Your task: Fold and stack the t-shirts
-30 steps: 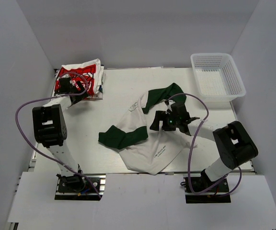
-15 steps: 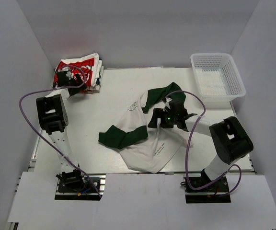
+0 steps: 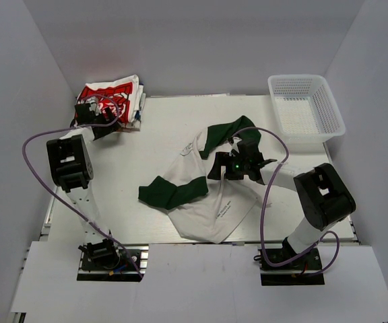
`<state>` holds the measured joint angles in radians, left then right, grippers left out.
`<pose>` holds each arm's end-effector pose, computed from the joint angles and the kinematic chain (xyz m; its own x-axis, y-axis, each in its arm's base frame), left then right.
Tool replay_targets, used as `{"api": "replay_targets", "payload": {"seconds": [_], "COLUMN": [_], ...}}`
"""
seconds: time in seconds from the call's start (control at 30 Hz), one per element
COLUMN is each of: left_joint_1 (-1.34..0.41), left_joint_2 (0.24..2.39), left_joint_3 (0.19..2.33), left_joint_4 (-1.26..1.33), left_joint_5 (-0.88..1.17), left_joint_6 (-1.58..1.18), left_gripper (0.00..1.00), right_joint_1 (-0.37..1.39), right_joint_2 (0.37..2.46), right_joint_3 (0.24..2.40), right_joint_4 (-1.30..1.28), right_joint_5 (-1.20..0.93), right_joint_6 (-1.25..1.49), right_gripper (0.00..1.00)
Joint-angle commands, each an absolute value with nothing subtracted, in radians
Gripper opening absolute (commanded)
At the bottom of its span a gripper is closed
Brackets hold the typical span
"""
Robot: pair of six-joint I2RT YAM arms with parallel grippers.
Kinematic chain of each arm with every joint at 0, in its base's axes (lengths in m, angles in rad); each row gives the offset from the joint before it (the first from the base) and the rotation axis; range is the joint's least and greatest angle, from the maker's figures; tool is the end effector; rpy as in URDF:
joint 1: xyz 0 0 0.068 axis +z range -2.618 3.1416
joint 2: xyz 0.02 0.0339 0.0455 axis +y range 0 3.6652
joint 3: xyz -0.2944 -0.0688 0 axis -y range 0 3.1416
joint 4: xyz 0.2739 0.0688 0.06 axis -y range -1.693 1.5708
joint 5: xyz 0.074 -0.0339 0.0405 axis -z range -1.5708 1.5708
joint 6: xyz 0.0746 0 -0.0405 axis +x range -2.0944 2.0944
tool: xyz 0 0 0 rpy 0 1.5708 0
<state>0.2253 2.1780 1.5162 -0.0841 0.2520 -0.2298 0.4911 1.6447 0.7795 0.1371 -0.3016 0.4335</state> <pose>0.5386 0.1044 0.1350 -0.6355 -0.3720 -0.6766 -0.1875 0.9244 -0.3321 0.3189 0.1957 0.1409 -0.8038 0.0250 -0.5944 -0.3396 0.8011 0.4929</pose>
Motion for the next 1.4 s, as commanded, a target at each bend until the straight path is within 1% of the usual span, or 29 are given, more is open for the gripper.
{"api": "replay_targets", "payload": {"seconds": [0.0, 0.07, 0.1, 0.23, 0.33, 0.4, 0.47, 0.5, 0.53, 0.6, 0.63, 0.67, 0.73, 0.77, 0.83, 0.87, 0.97, 1.0, 1.1, 1.2, 1.3, 1.33, 1.37], "left_joint_1": [0.219, 0.219, 0.210, 0.201, 0.169, 0.129, 0.025, -0.019, -0.113, -0.204, -0.247, -0.329, -0.406, -0.475, -0.537, -0.592, -0.667, -0.710, -0.765, -0.787, -0.798, -0.798, -0.798], "left_joint_2": [1.990, 1.927, 1.860, 1.702, 1.573, 1.508, 1.435, 1.424, 1.424, 1.404, 1.404, 1.404, 1.419, 1.434, 1.468, 1.511, 1.597, 1.661, 1.776, 1.845, 1.937, 1.953, 1.962], "left_joint_3": [1.459, 1.450, 1.450, 1.431, 1.327, 1.237, 1.181, 1.171, 1.157, 1.120, 1.105, 1.094, 1.094, 1.115, 1.126, 1.138, 1.201, 1.221, 1.307, 1.356, 1.417, 1.427, 1.427], "left_joint_4": [-0.135, -0.170, -0.195, -0.287, -0.273, -0.261, -0.244, -0.265, -0.308, -0.322, -0.331, -0.353, -0.386, -0.426, -0.437, -0.437, -0.449, -0.474, -0.535, -0.570, -0.629, -0.640, -0.640], "left_joint_5": [0.307, 0.382, 0.382, 0.382, 0.480, 0.470, 0.430, 0.358, 0.327, 0.293, 0.263, 0.235, 0.143, 0.109, 0.066, 0.057, 0.026, -0.004, -0.098, -0.175, -0.268, -0.279, -0.279], "left_joint_6": [-0.212, -0.212, -0.212, -0.279, -0.320, -0.353, -0.362, -0.362, -0.362, -0.353, -0.353, -0.353, -0.341, -0.341, -0.341, -0.341, -0.341, -0.330, -0.318, -0.308, -0.308, -0.308, -0.308], "left_gripper": [0.94, 1.00, 1.00, 1.00, 1.00, 1.00, 1.00, 1.00, 1.00, 1.00, 1.00, 1.00, 1.00, 1.00, 1.00, 1.00, 1.00, 1.00, 1.00, 0.96, 0.83, 0.66, 0.51], "right_joint_1": [0.485, 0.486, 0.486, 0.486, 0.486, 0.489, 0.486, 0.485, 0.486, 0.486, 0.486, 0.486, 0.485, 0.483, 0.483, 0.483, 0.482, 0.480, 0.474, 0.472, 0.462, 0.456, 0.456], "right_joint_2": [1.634, 1.614, 1.586, 1.542, 1.491, 1.430, 1.392, 1.331, 1.309, 1.232, 1.214, 1.156, 1.118, 1.061, 1.019, 0.949, 0.838, 0.822, 0.796, 0.821, 0.870, 0.890, 0.916], "right_joint_3": [0.756, 0.749, 0.741, 0.729, 0.736, 0.739, 0.730, 0.727, 0.723, 0.718, 0.709, 0.700, 0.678, 0.640, 0.599, 0.588, 0.531, 0.509, 0.486, 0.479, 0.472, 0.471, 0.469], "right_joint_4": [0.086, 0.083, 0.081, 0.065, 0.019, 0.002, -0.040, -0.060, -0.084, -0.135, -0.158, -0.219, -0.253, -0.332, -0.383, -0.449, -0.505, -0.520, -0.543, -0.540, -0.520, -0.506, -0.482], "right_joint_5": [-0.291, -0.284, -0.281, -0.270, -0.261, -0.236, -0.227, -0.200, -0.187, -0.138, -0.120, -0.089, -0.011, -0.005, 0.110, 0.130, 0.224, 0.244, 0.271, 0.325, 0.354, 0.359, 0.364], "right_joint_6": [0.410, 0.407, 0.403, 0.393, 0.385, 0.376, 0.376, 0.376, 0.383, 0.411, 0.420, 0.428, 0.471, 0.483, 0.529, 0.554, 0.612, 0.626, 0.656, 0.683, 0.687, 0.689, 0.686], "right_gripper": [0.90, 0.90, 0.90, 0.90, 0.90, 0.90, 0.90, 0.90, 0.90, 0.90, 0.90, 0.90, 0.90, 0.90, 0.90, 0.90, 0.90, 0.90, 0.90, 0.90, 0.90, 0.90, 0.90]}}
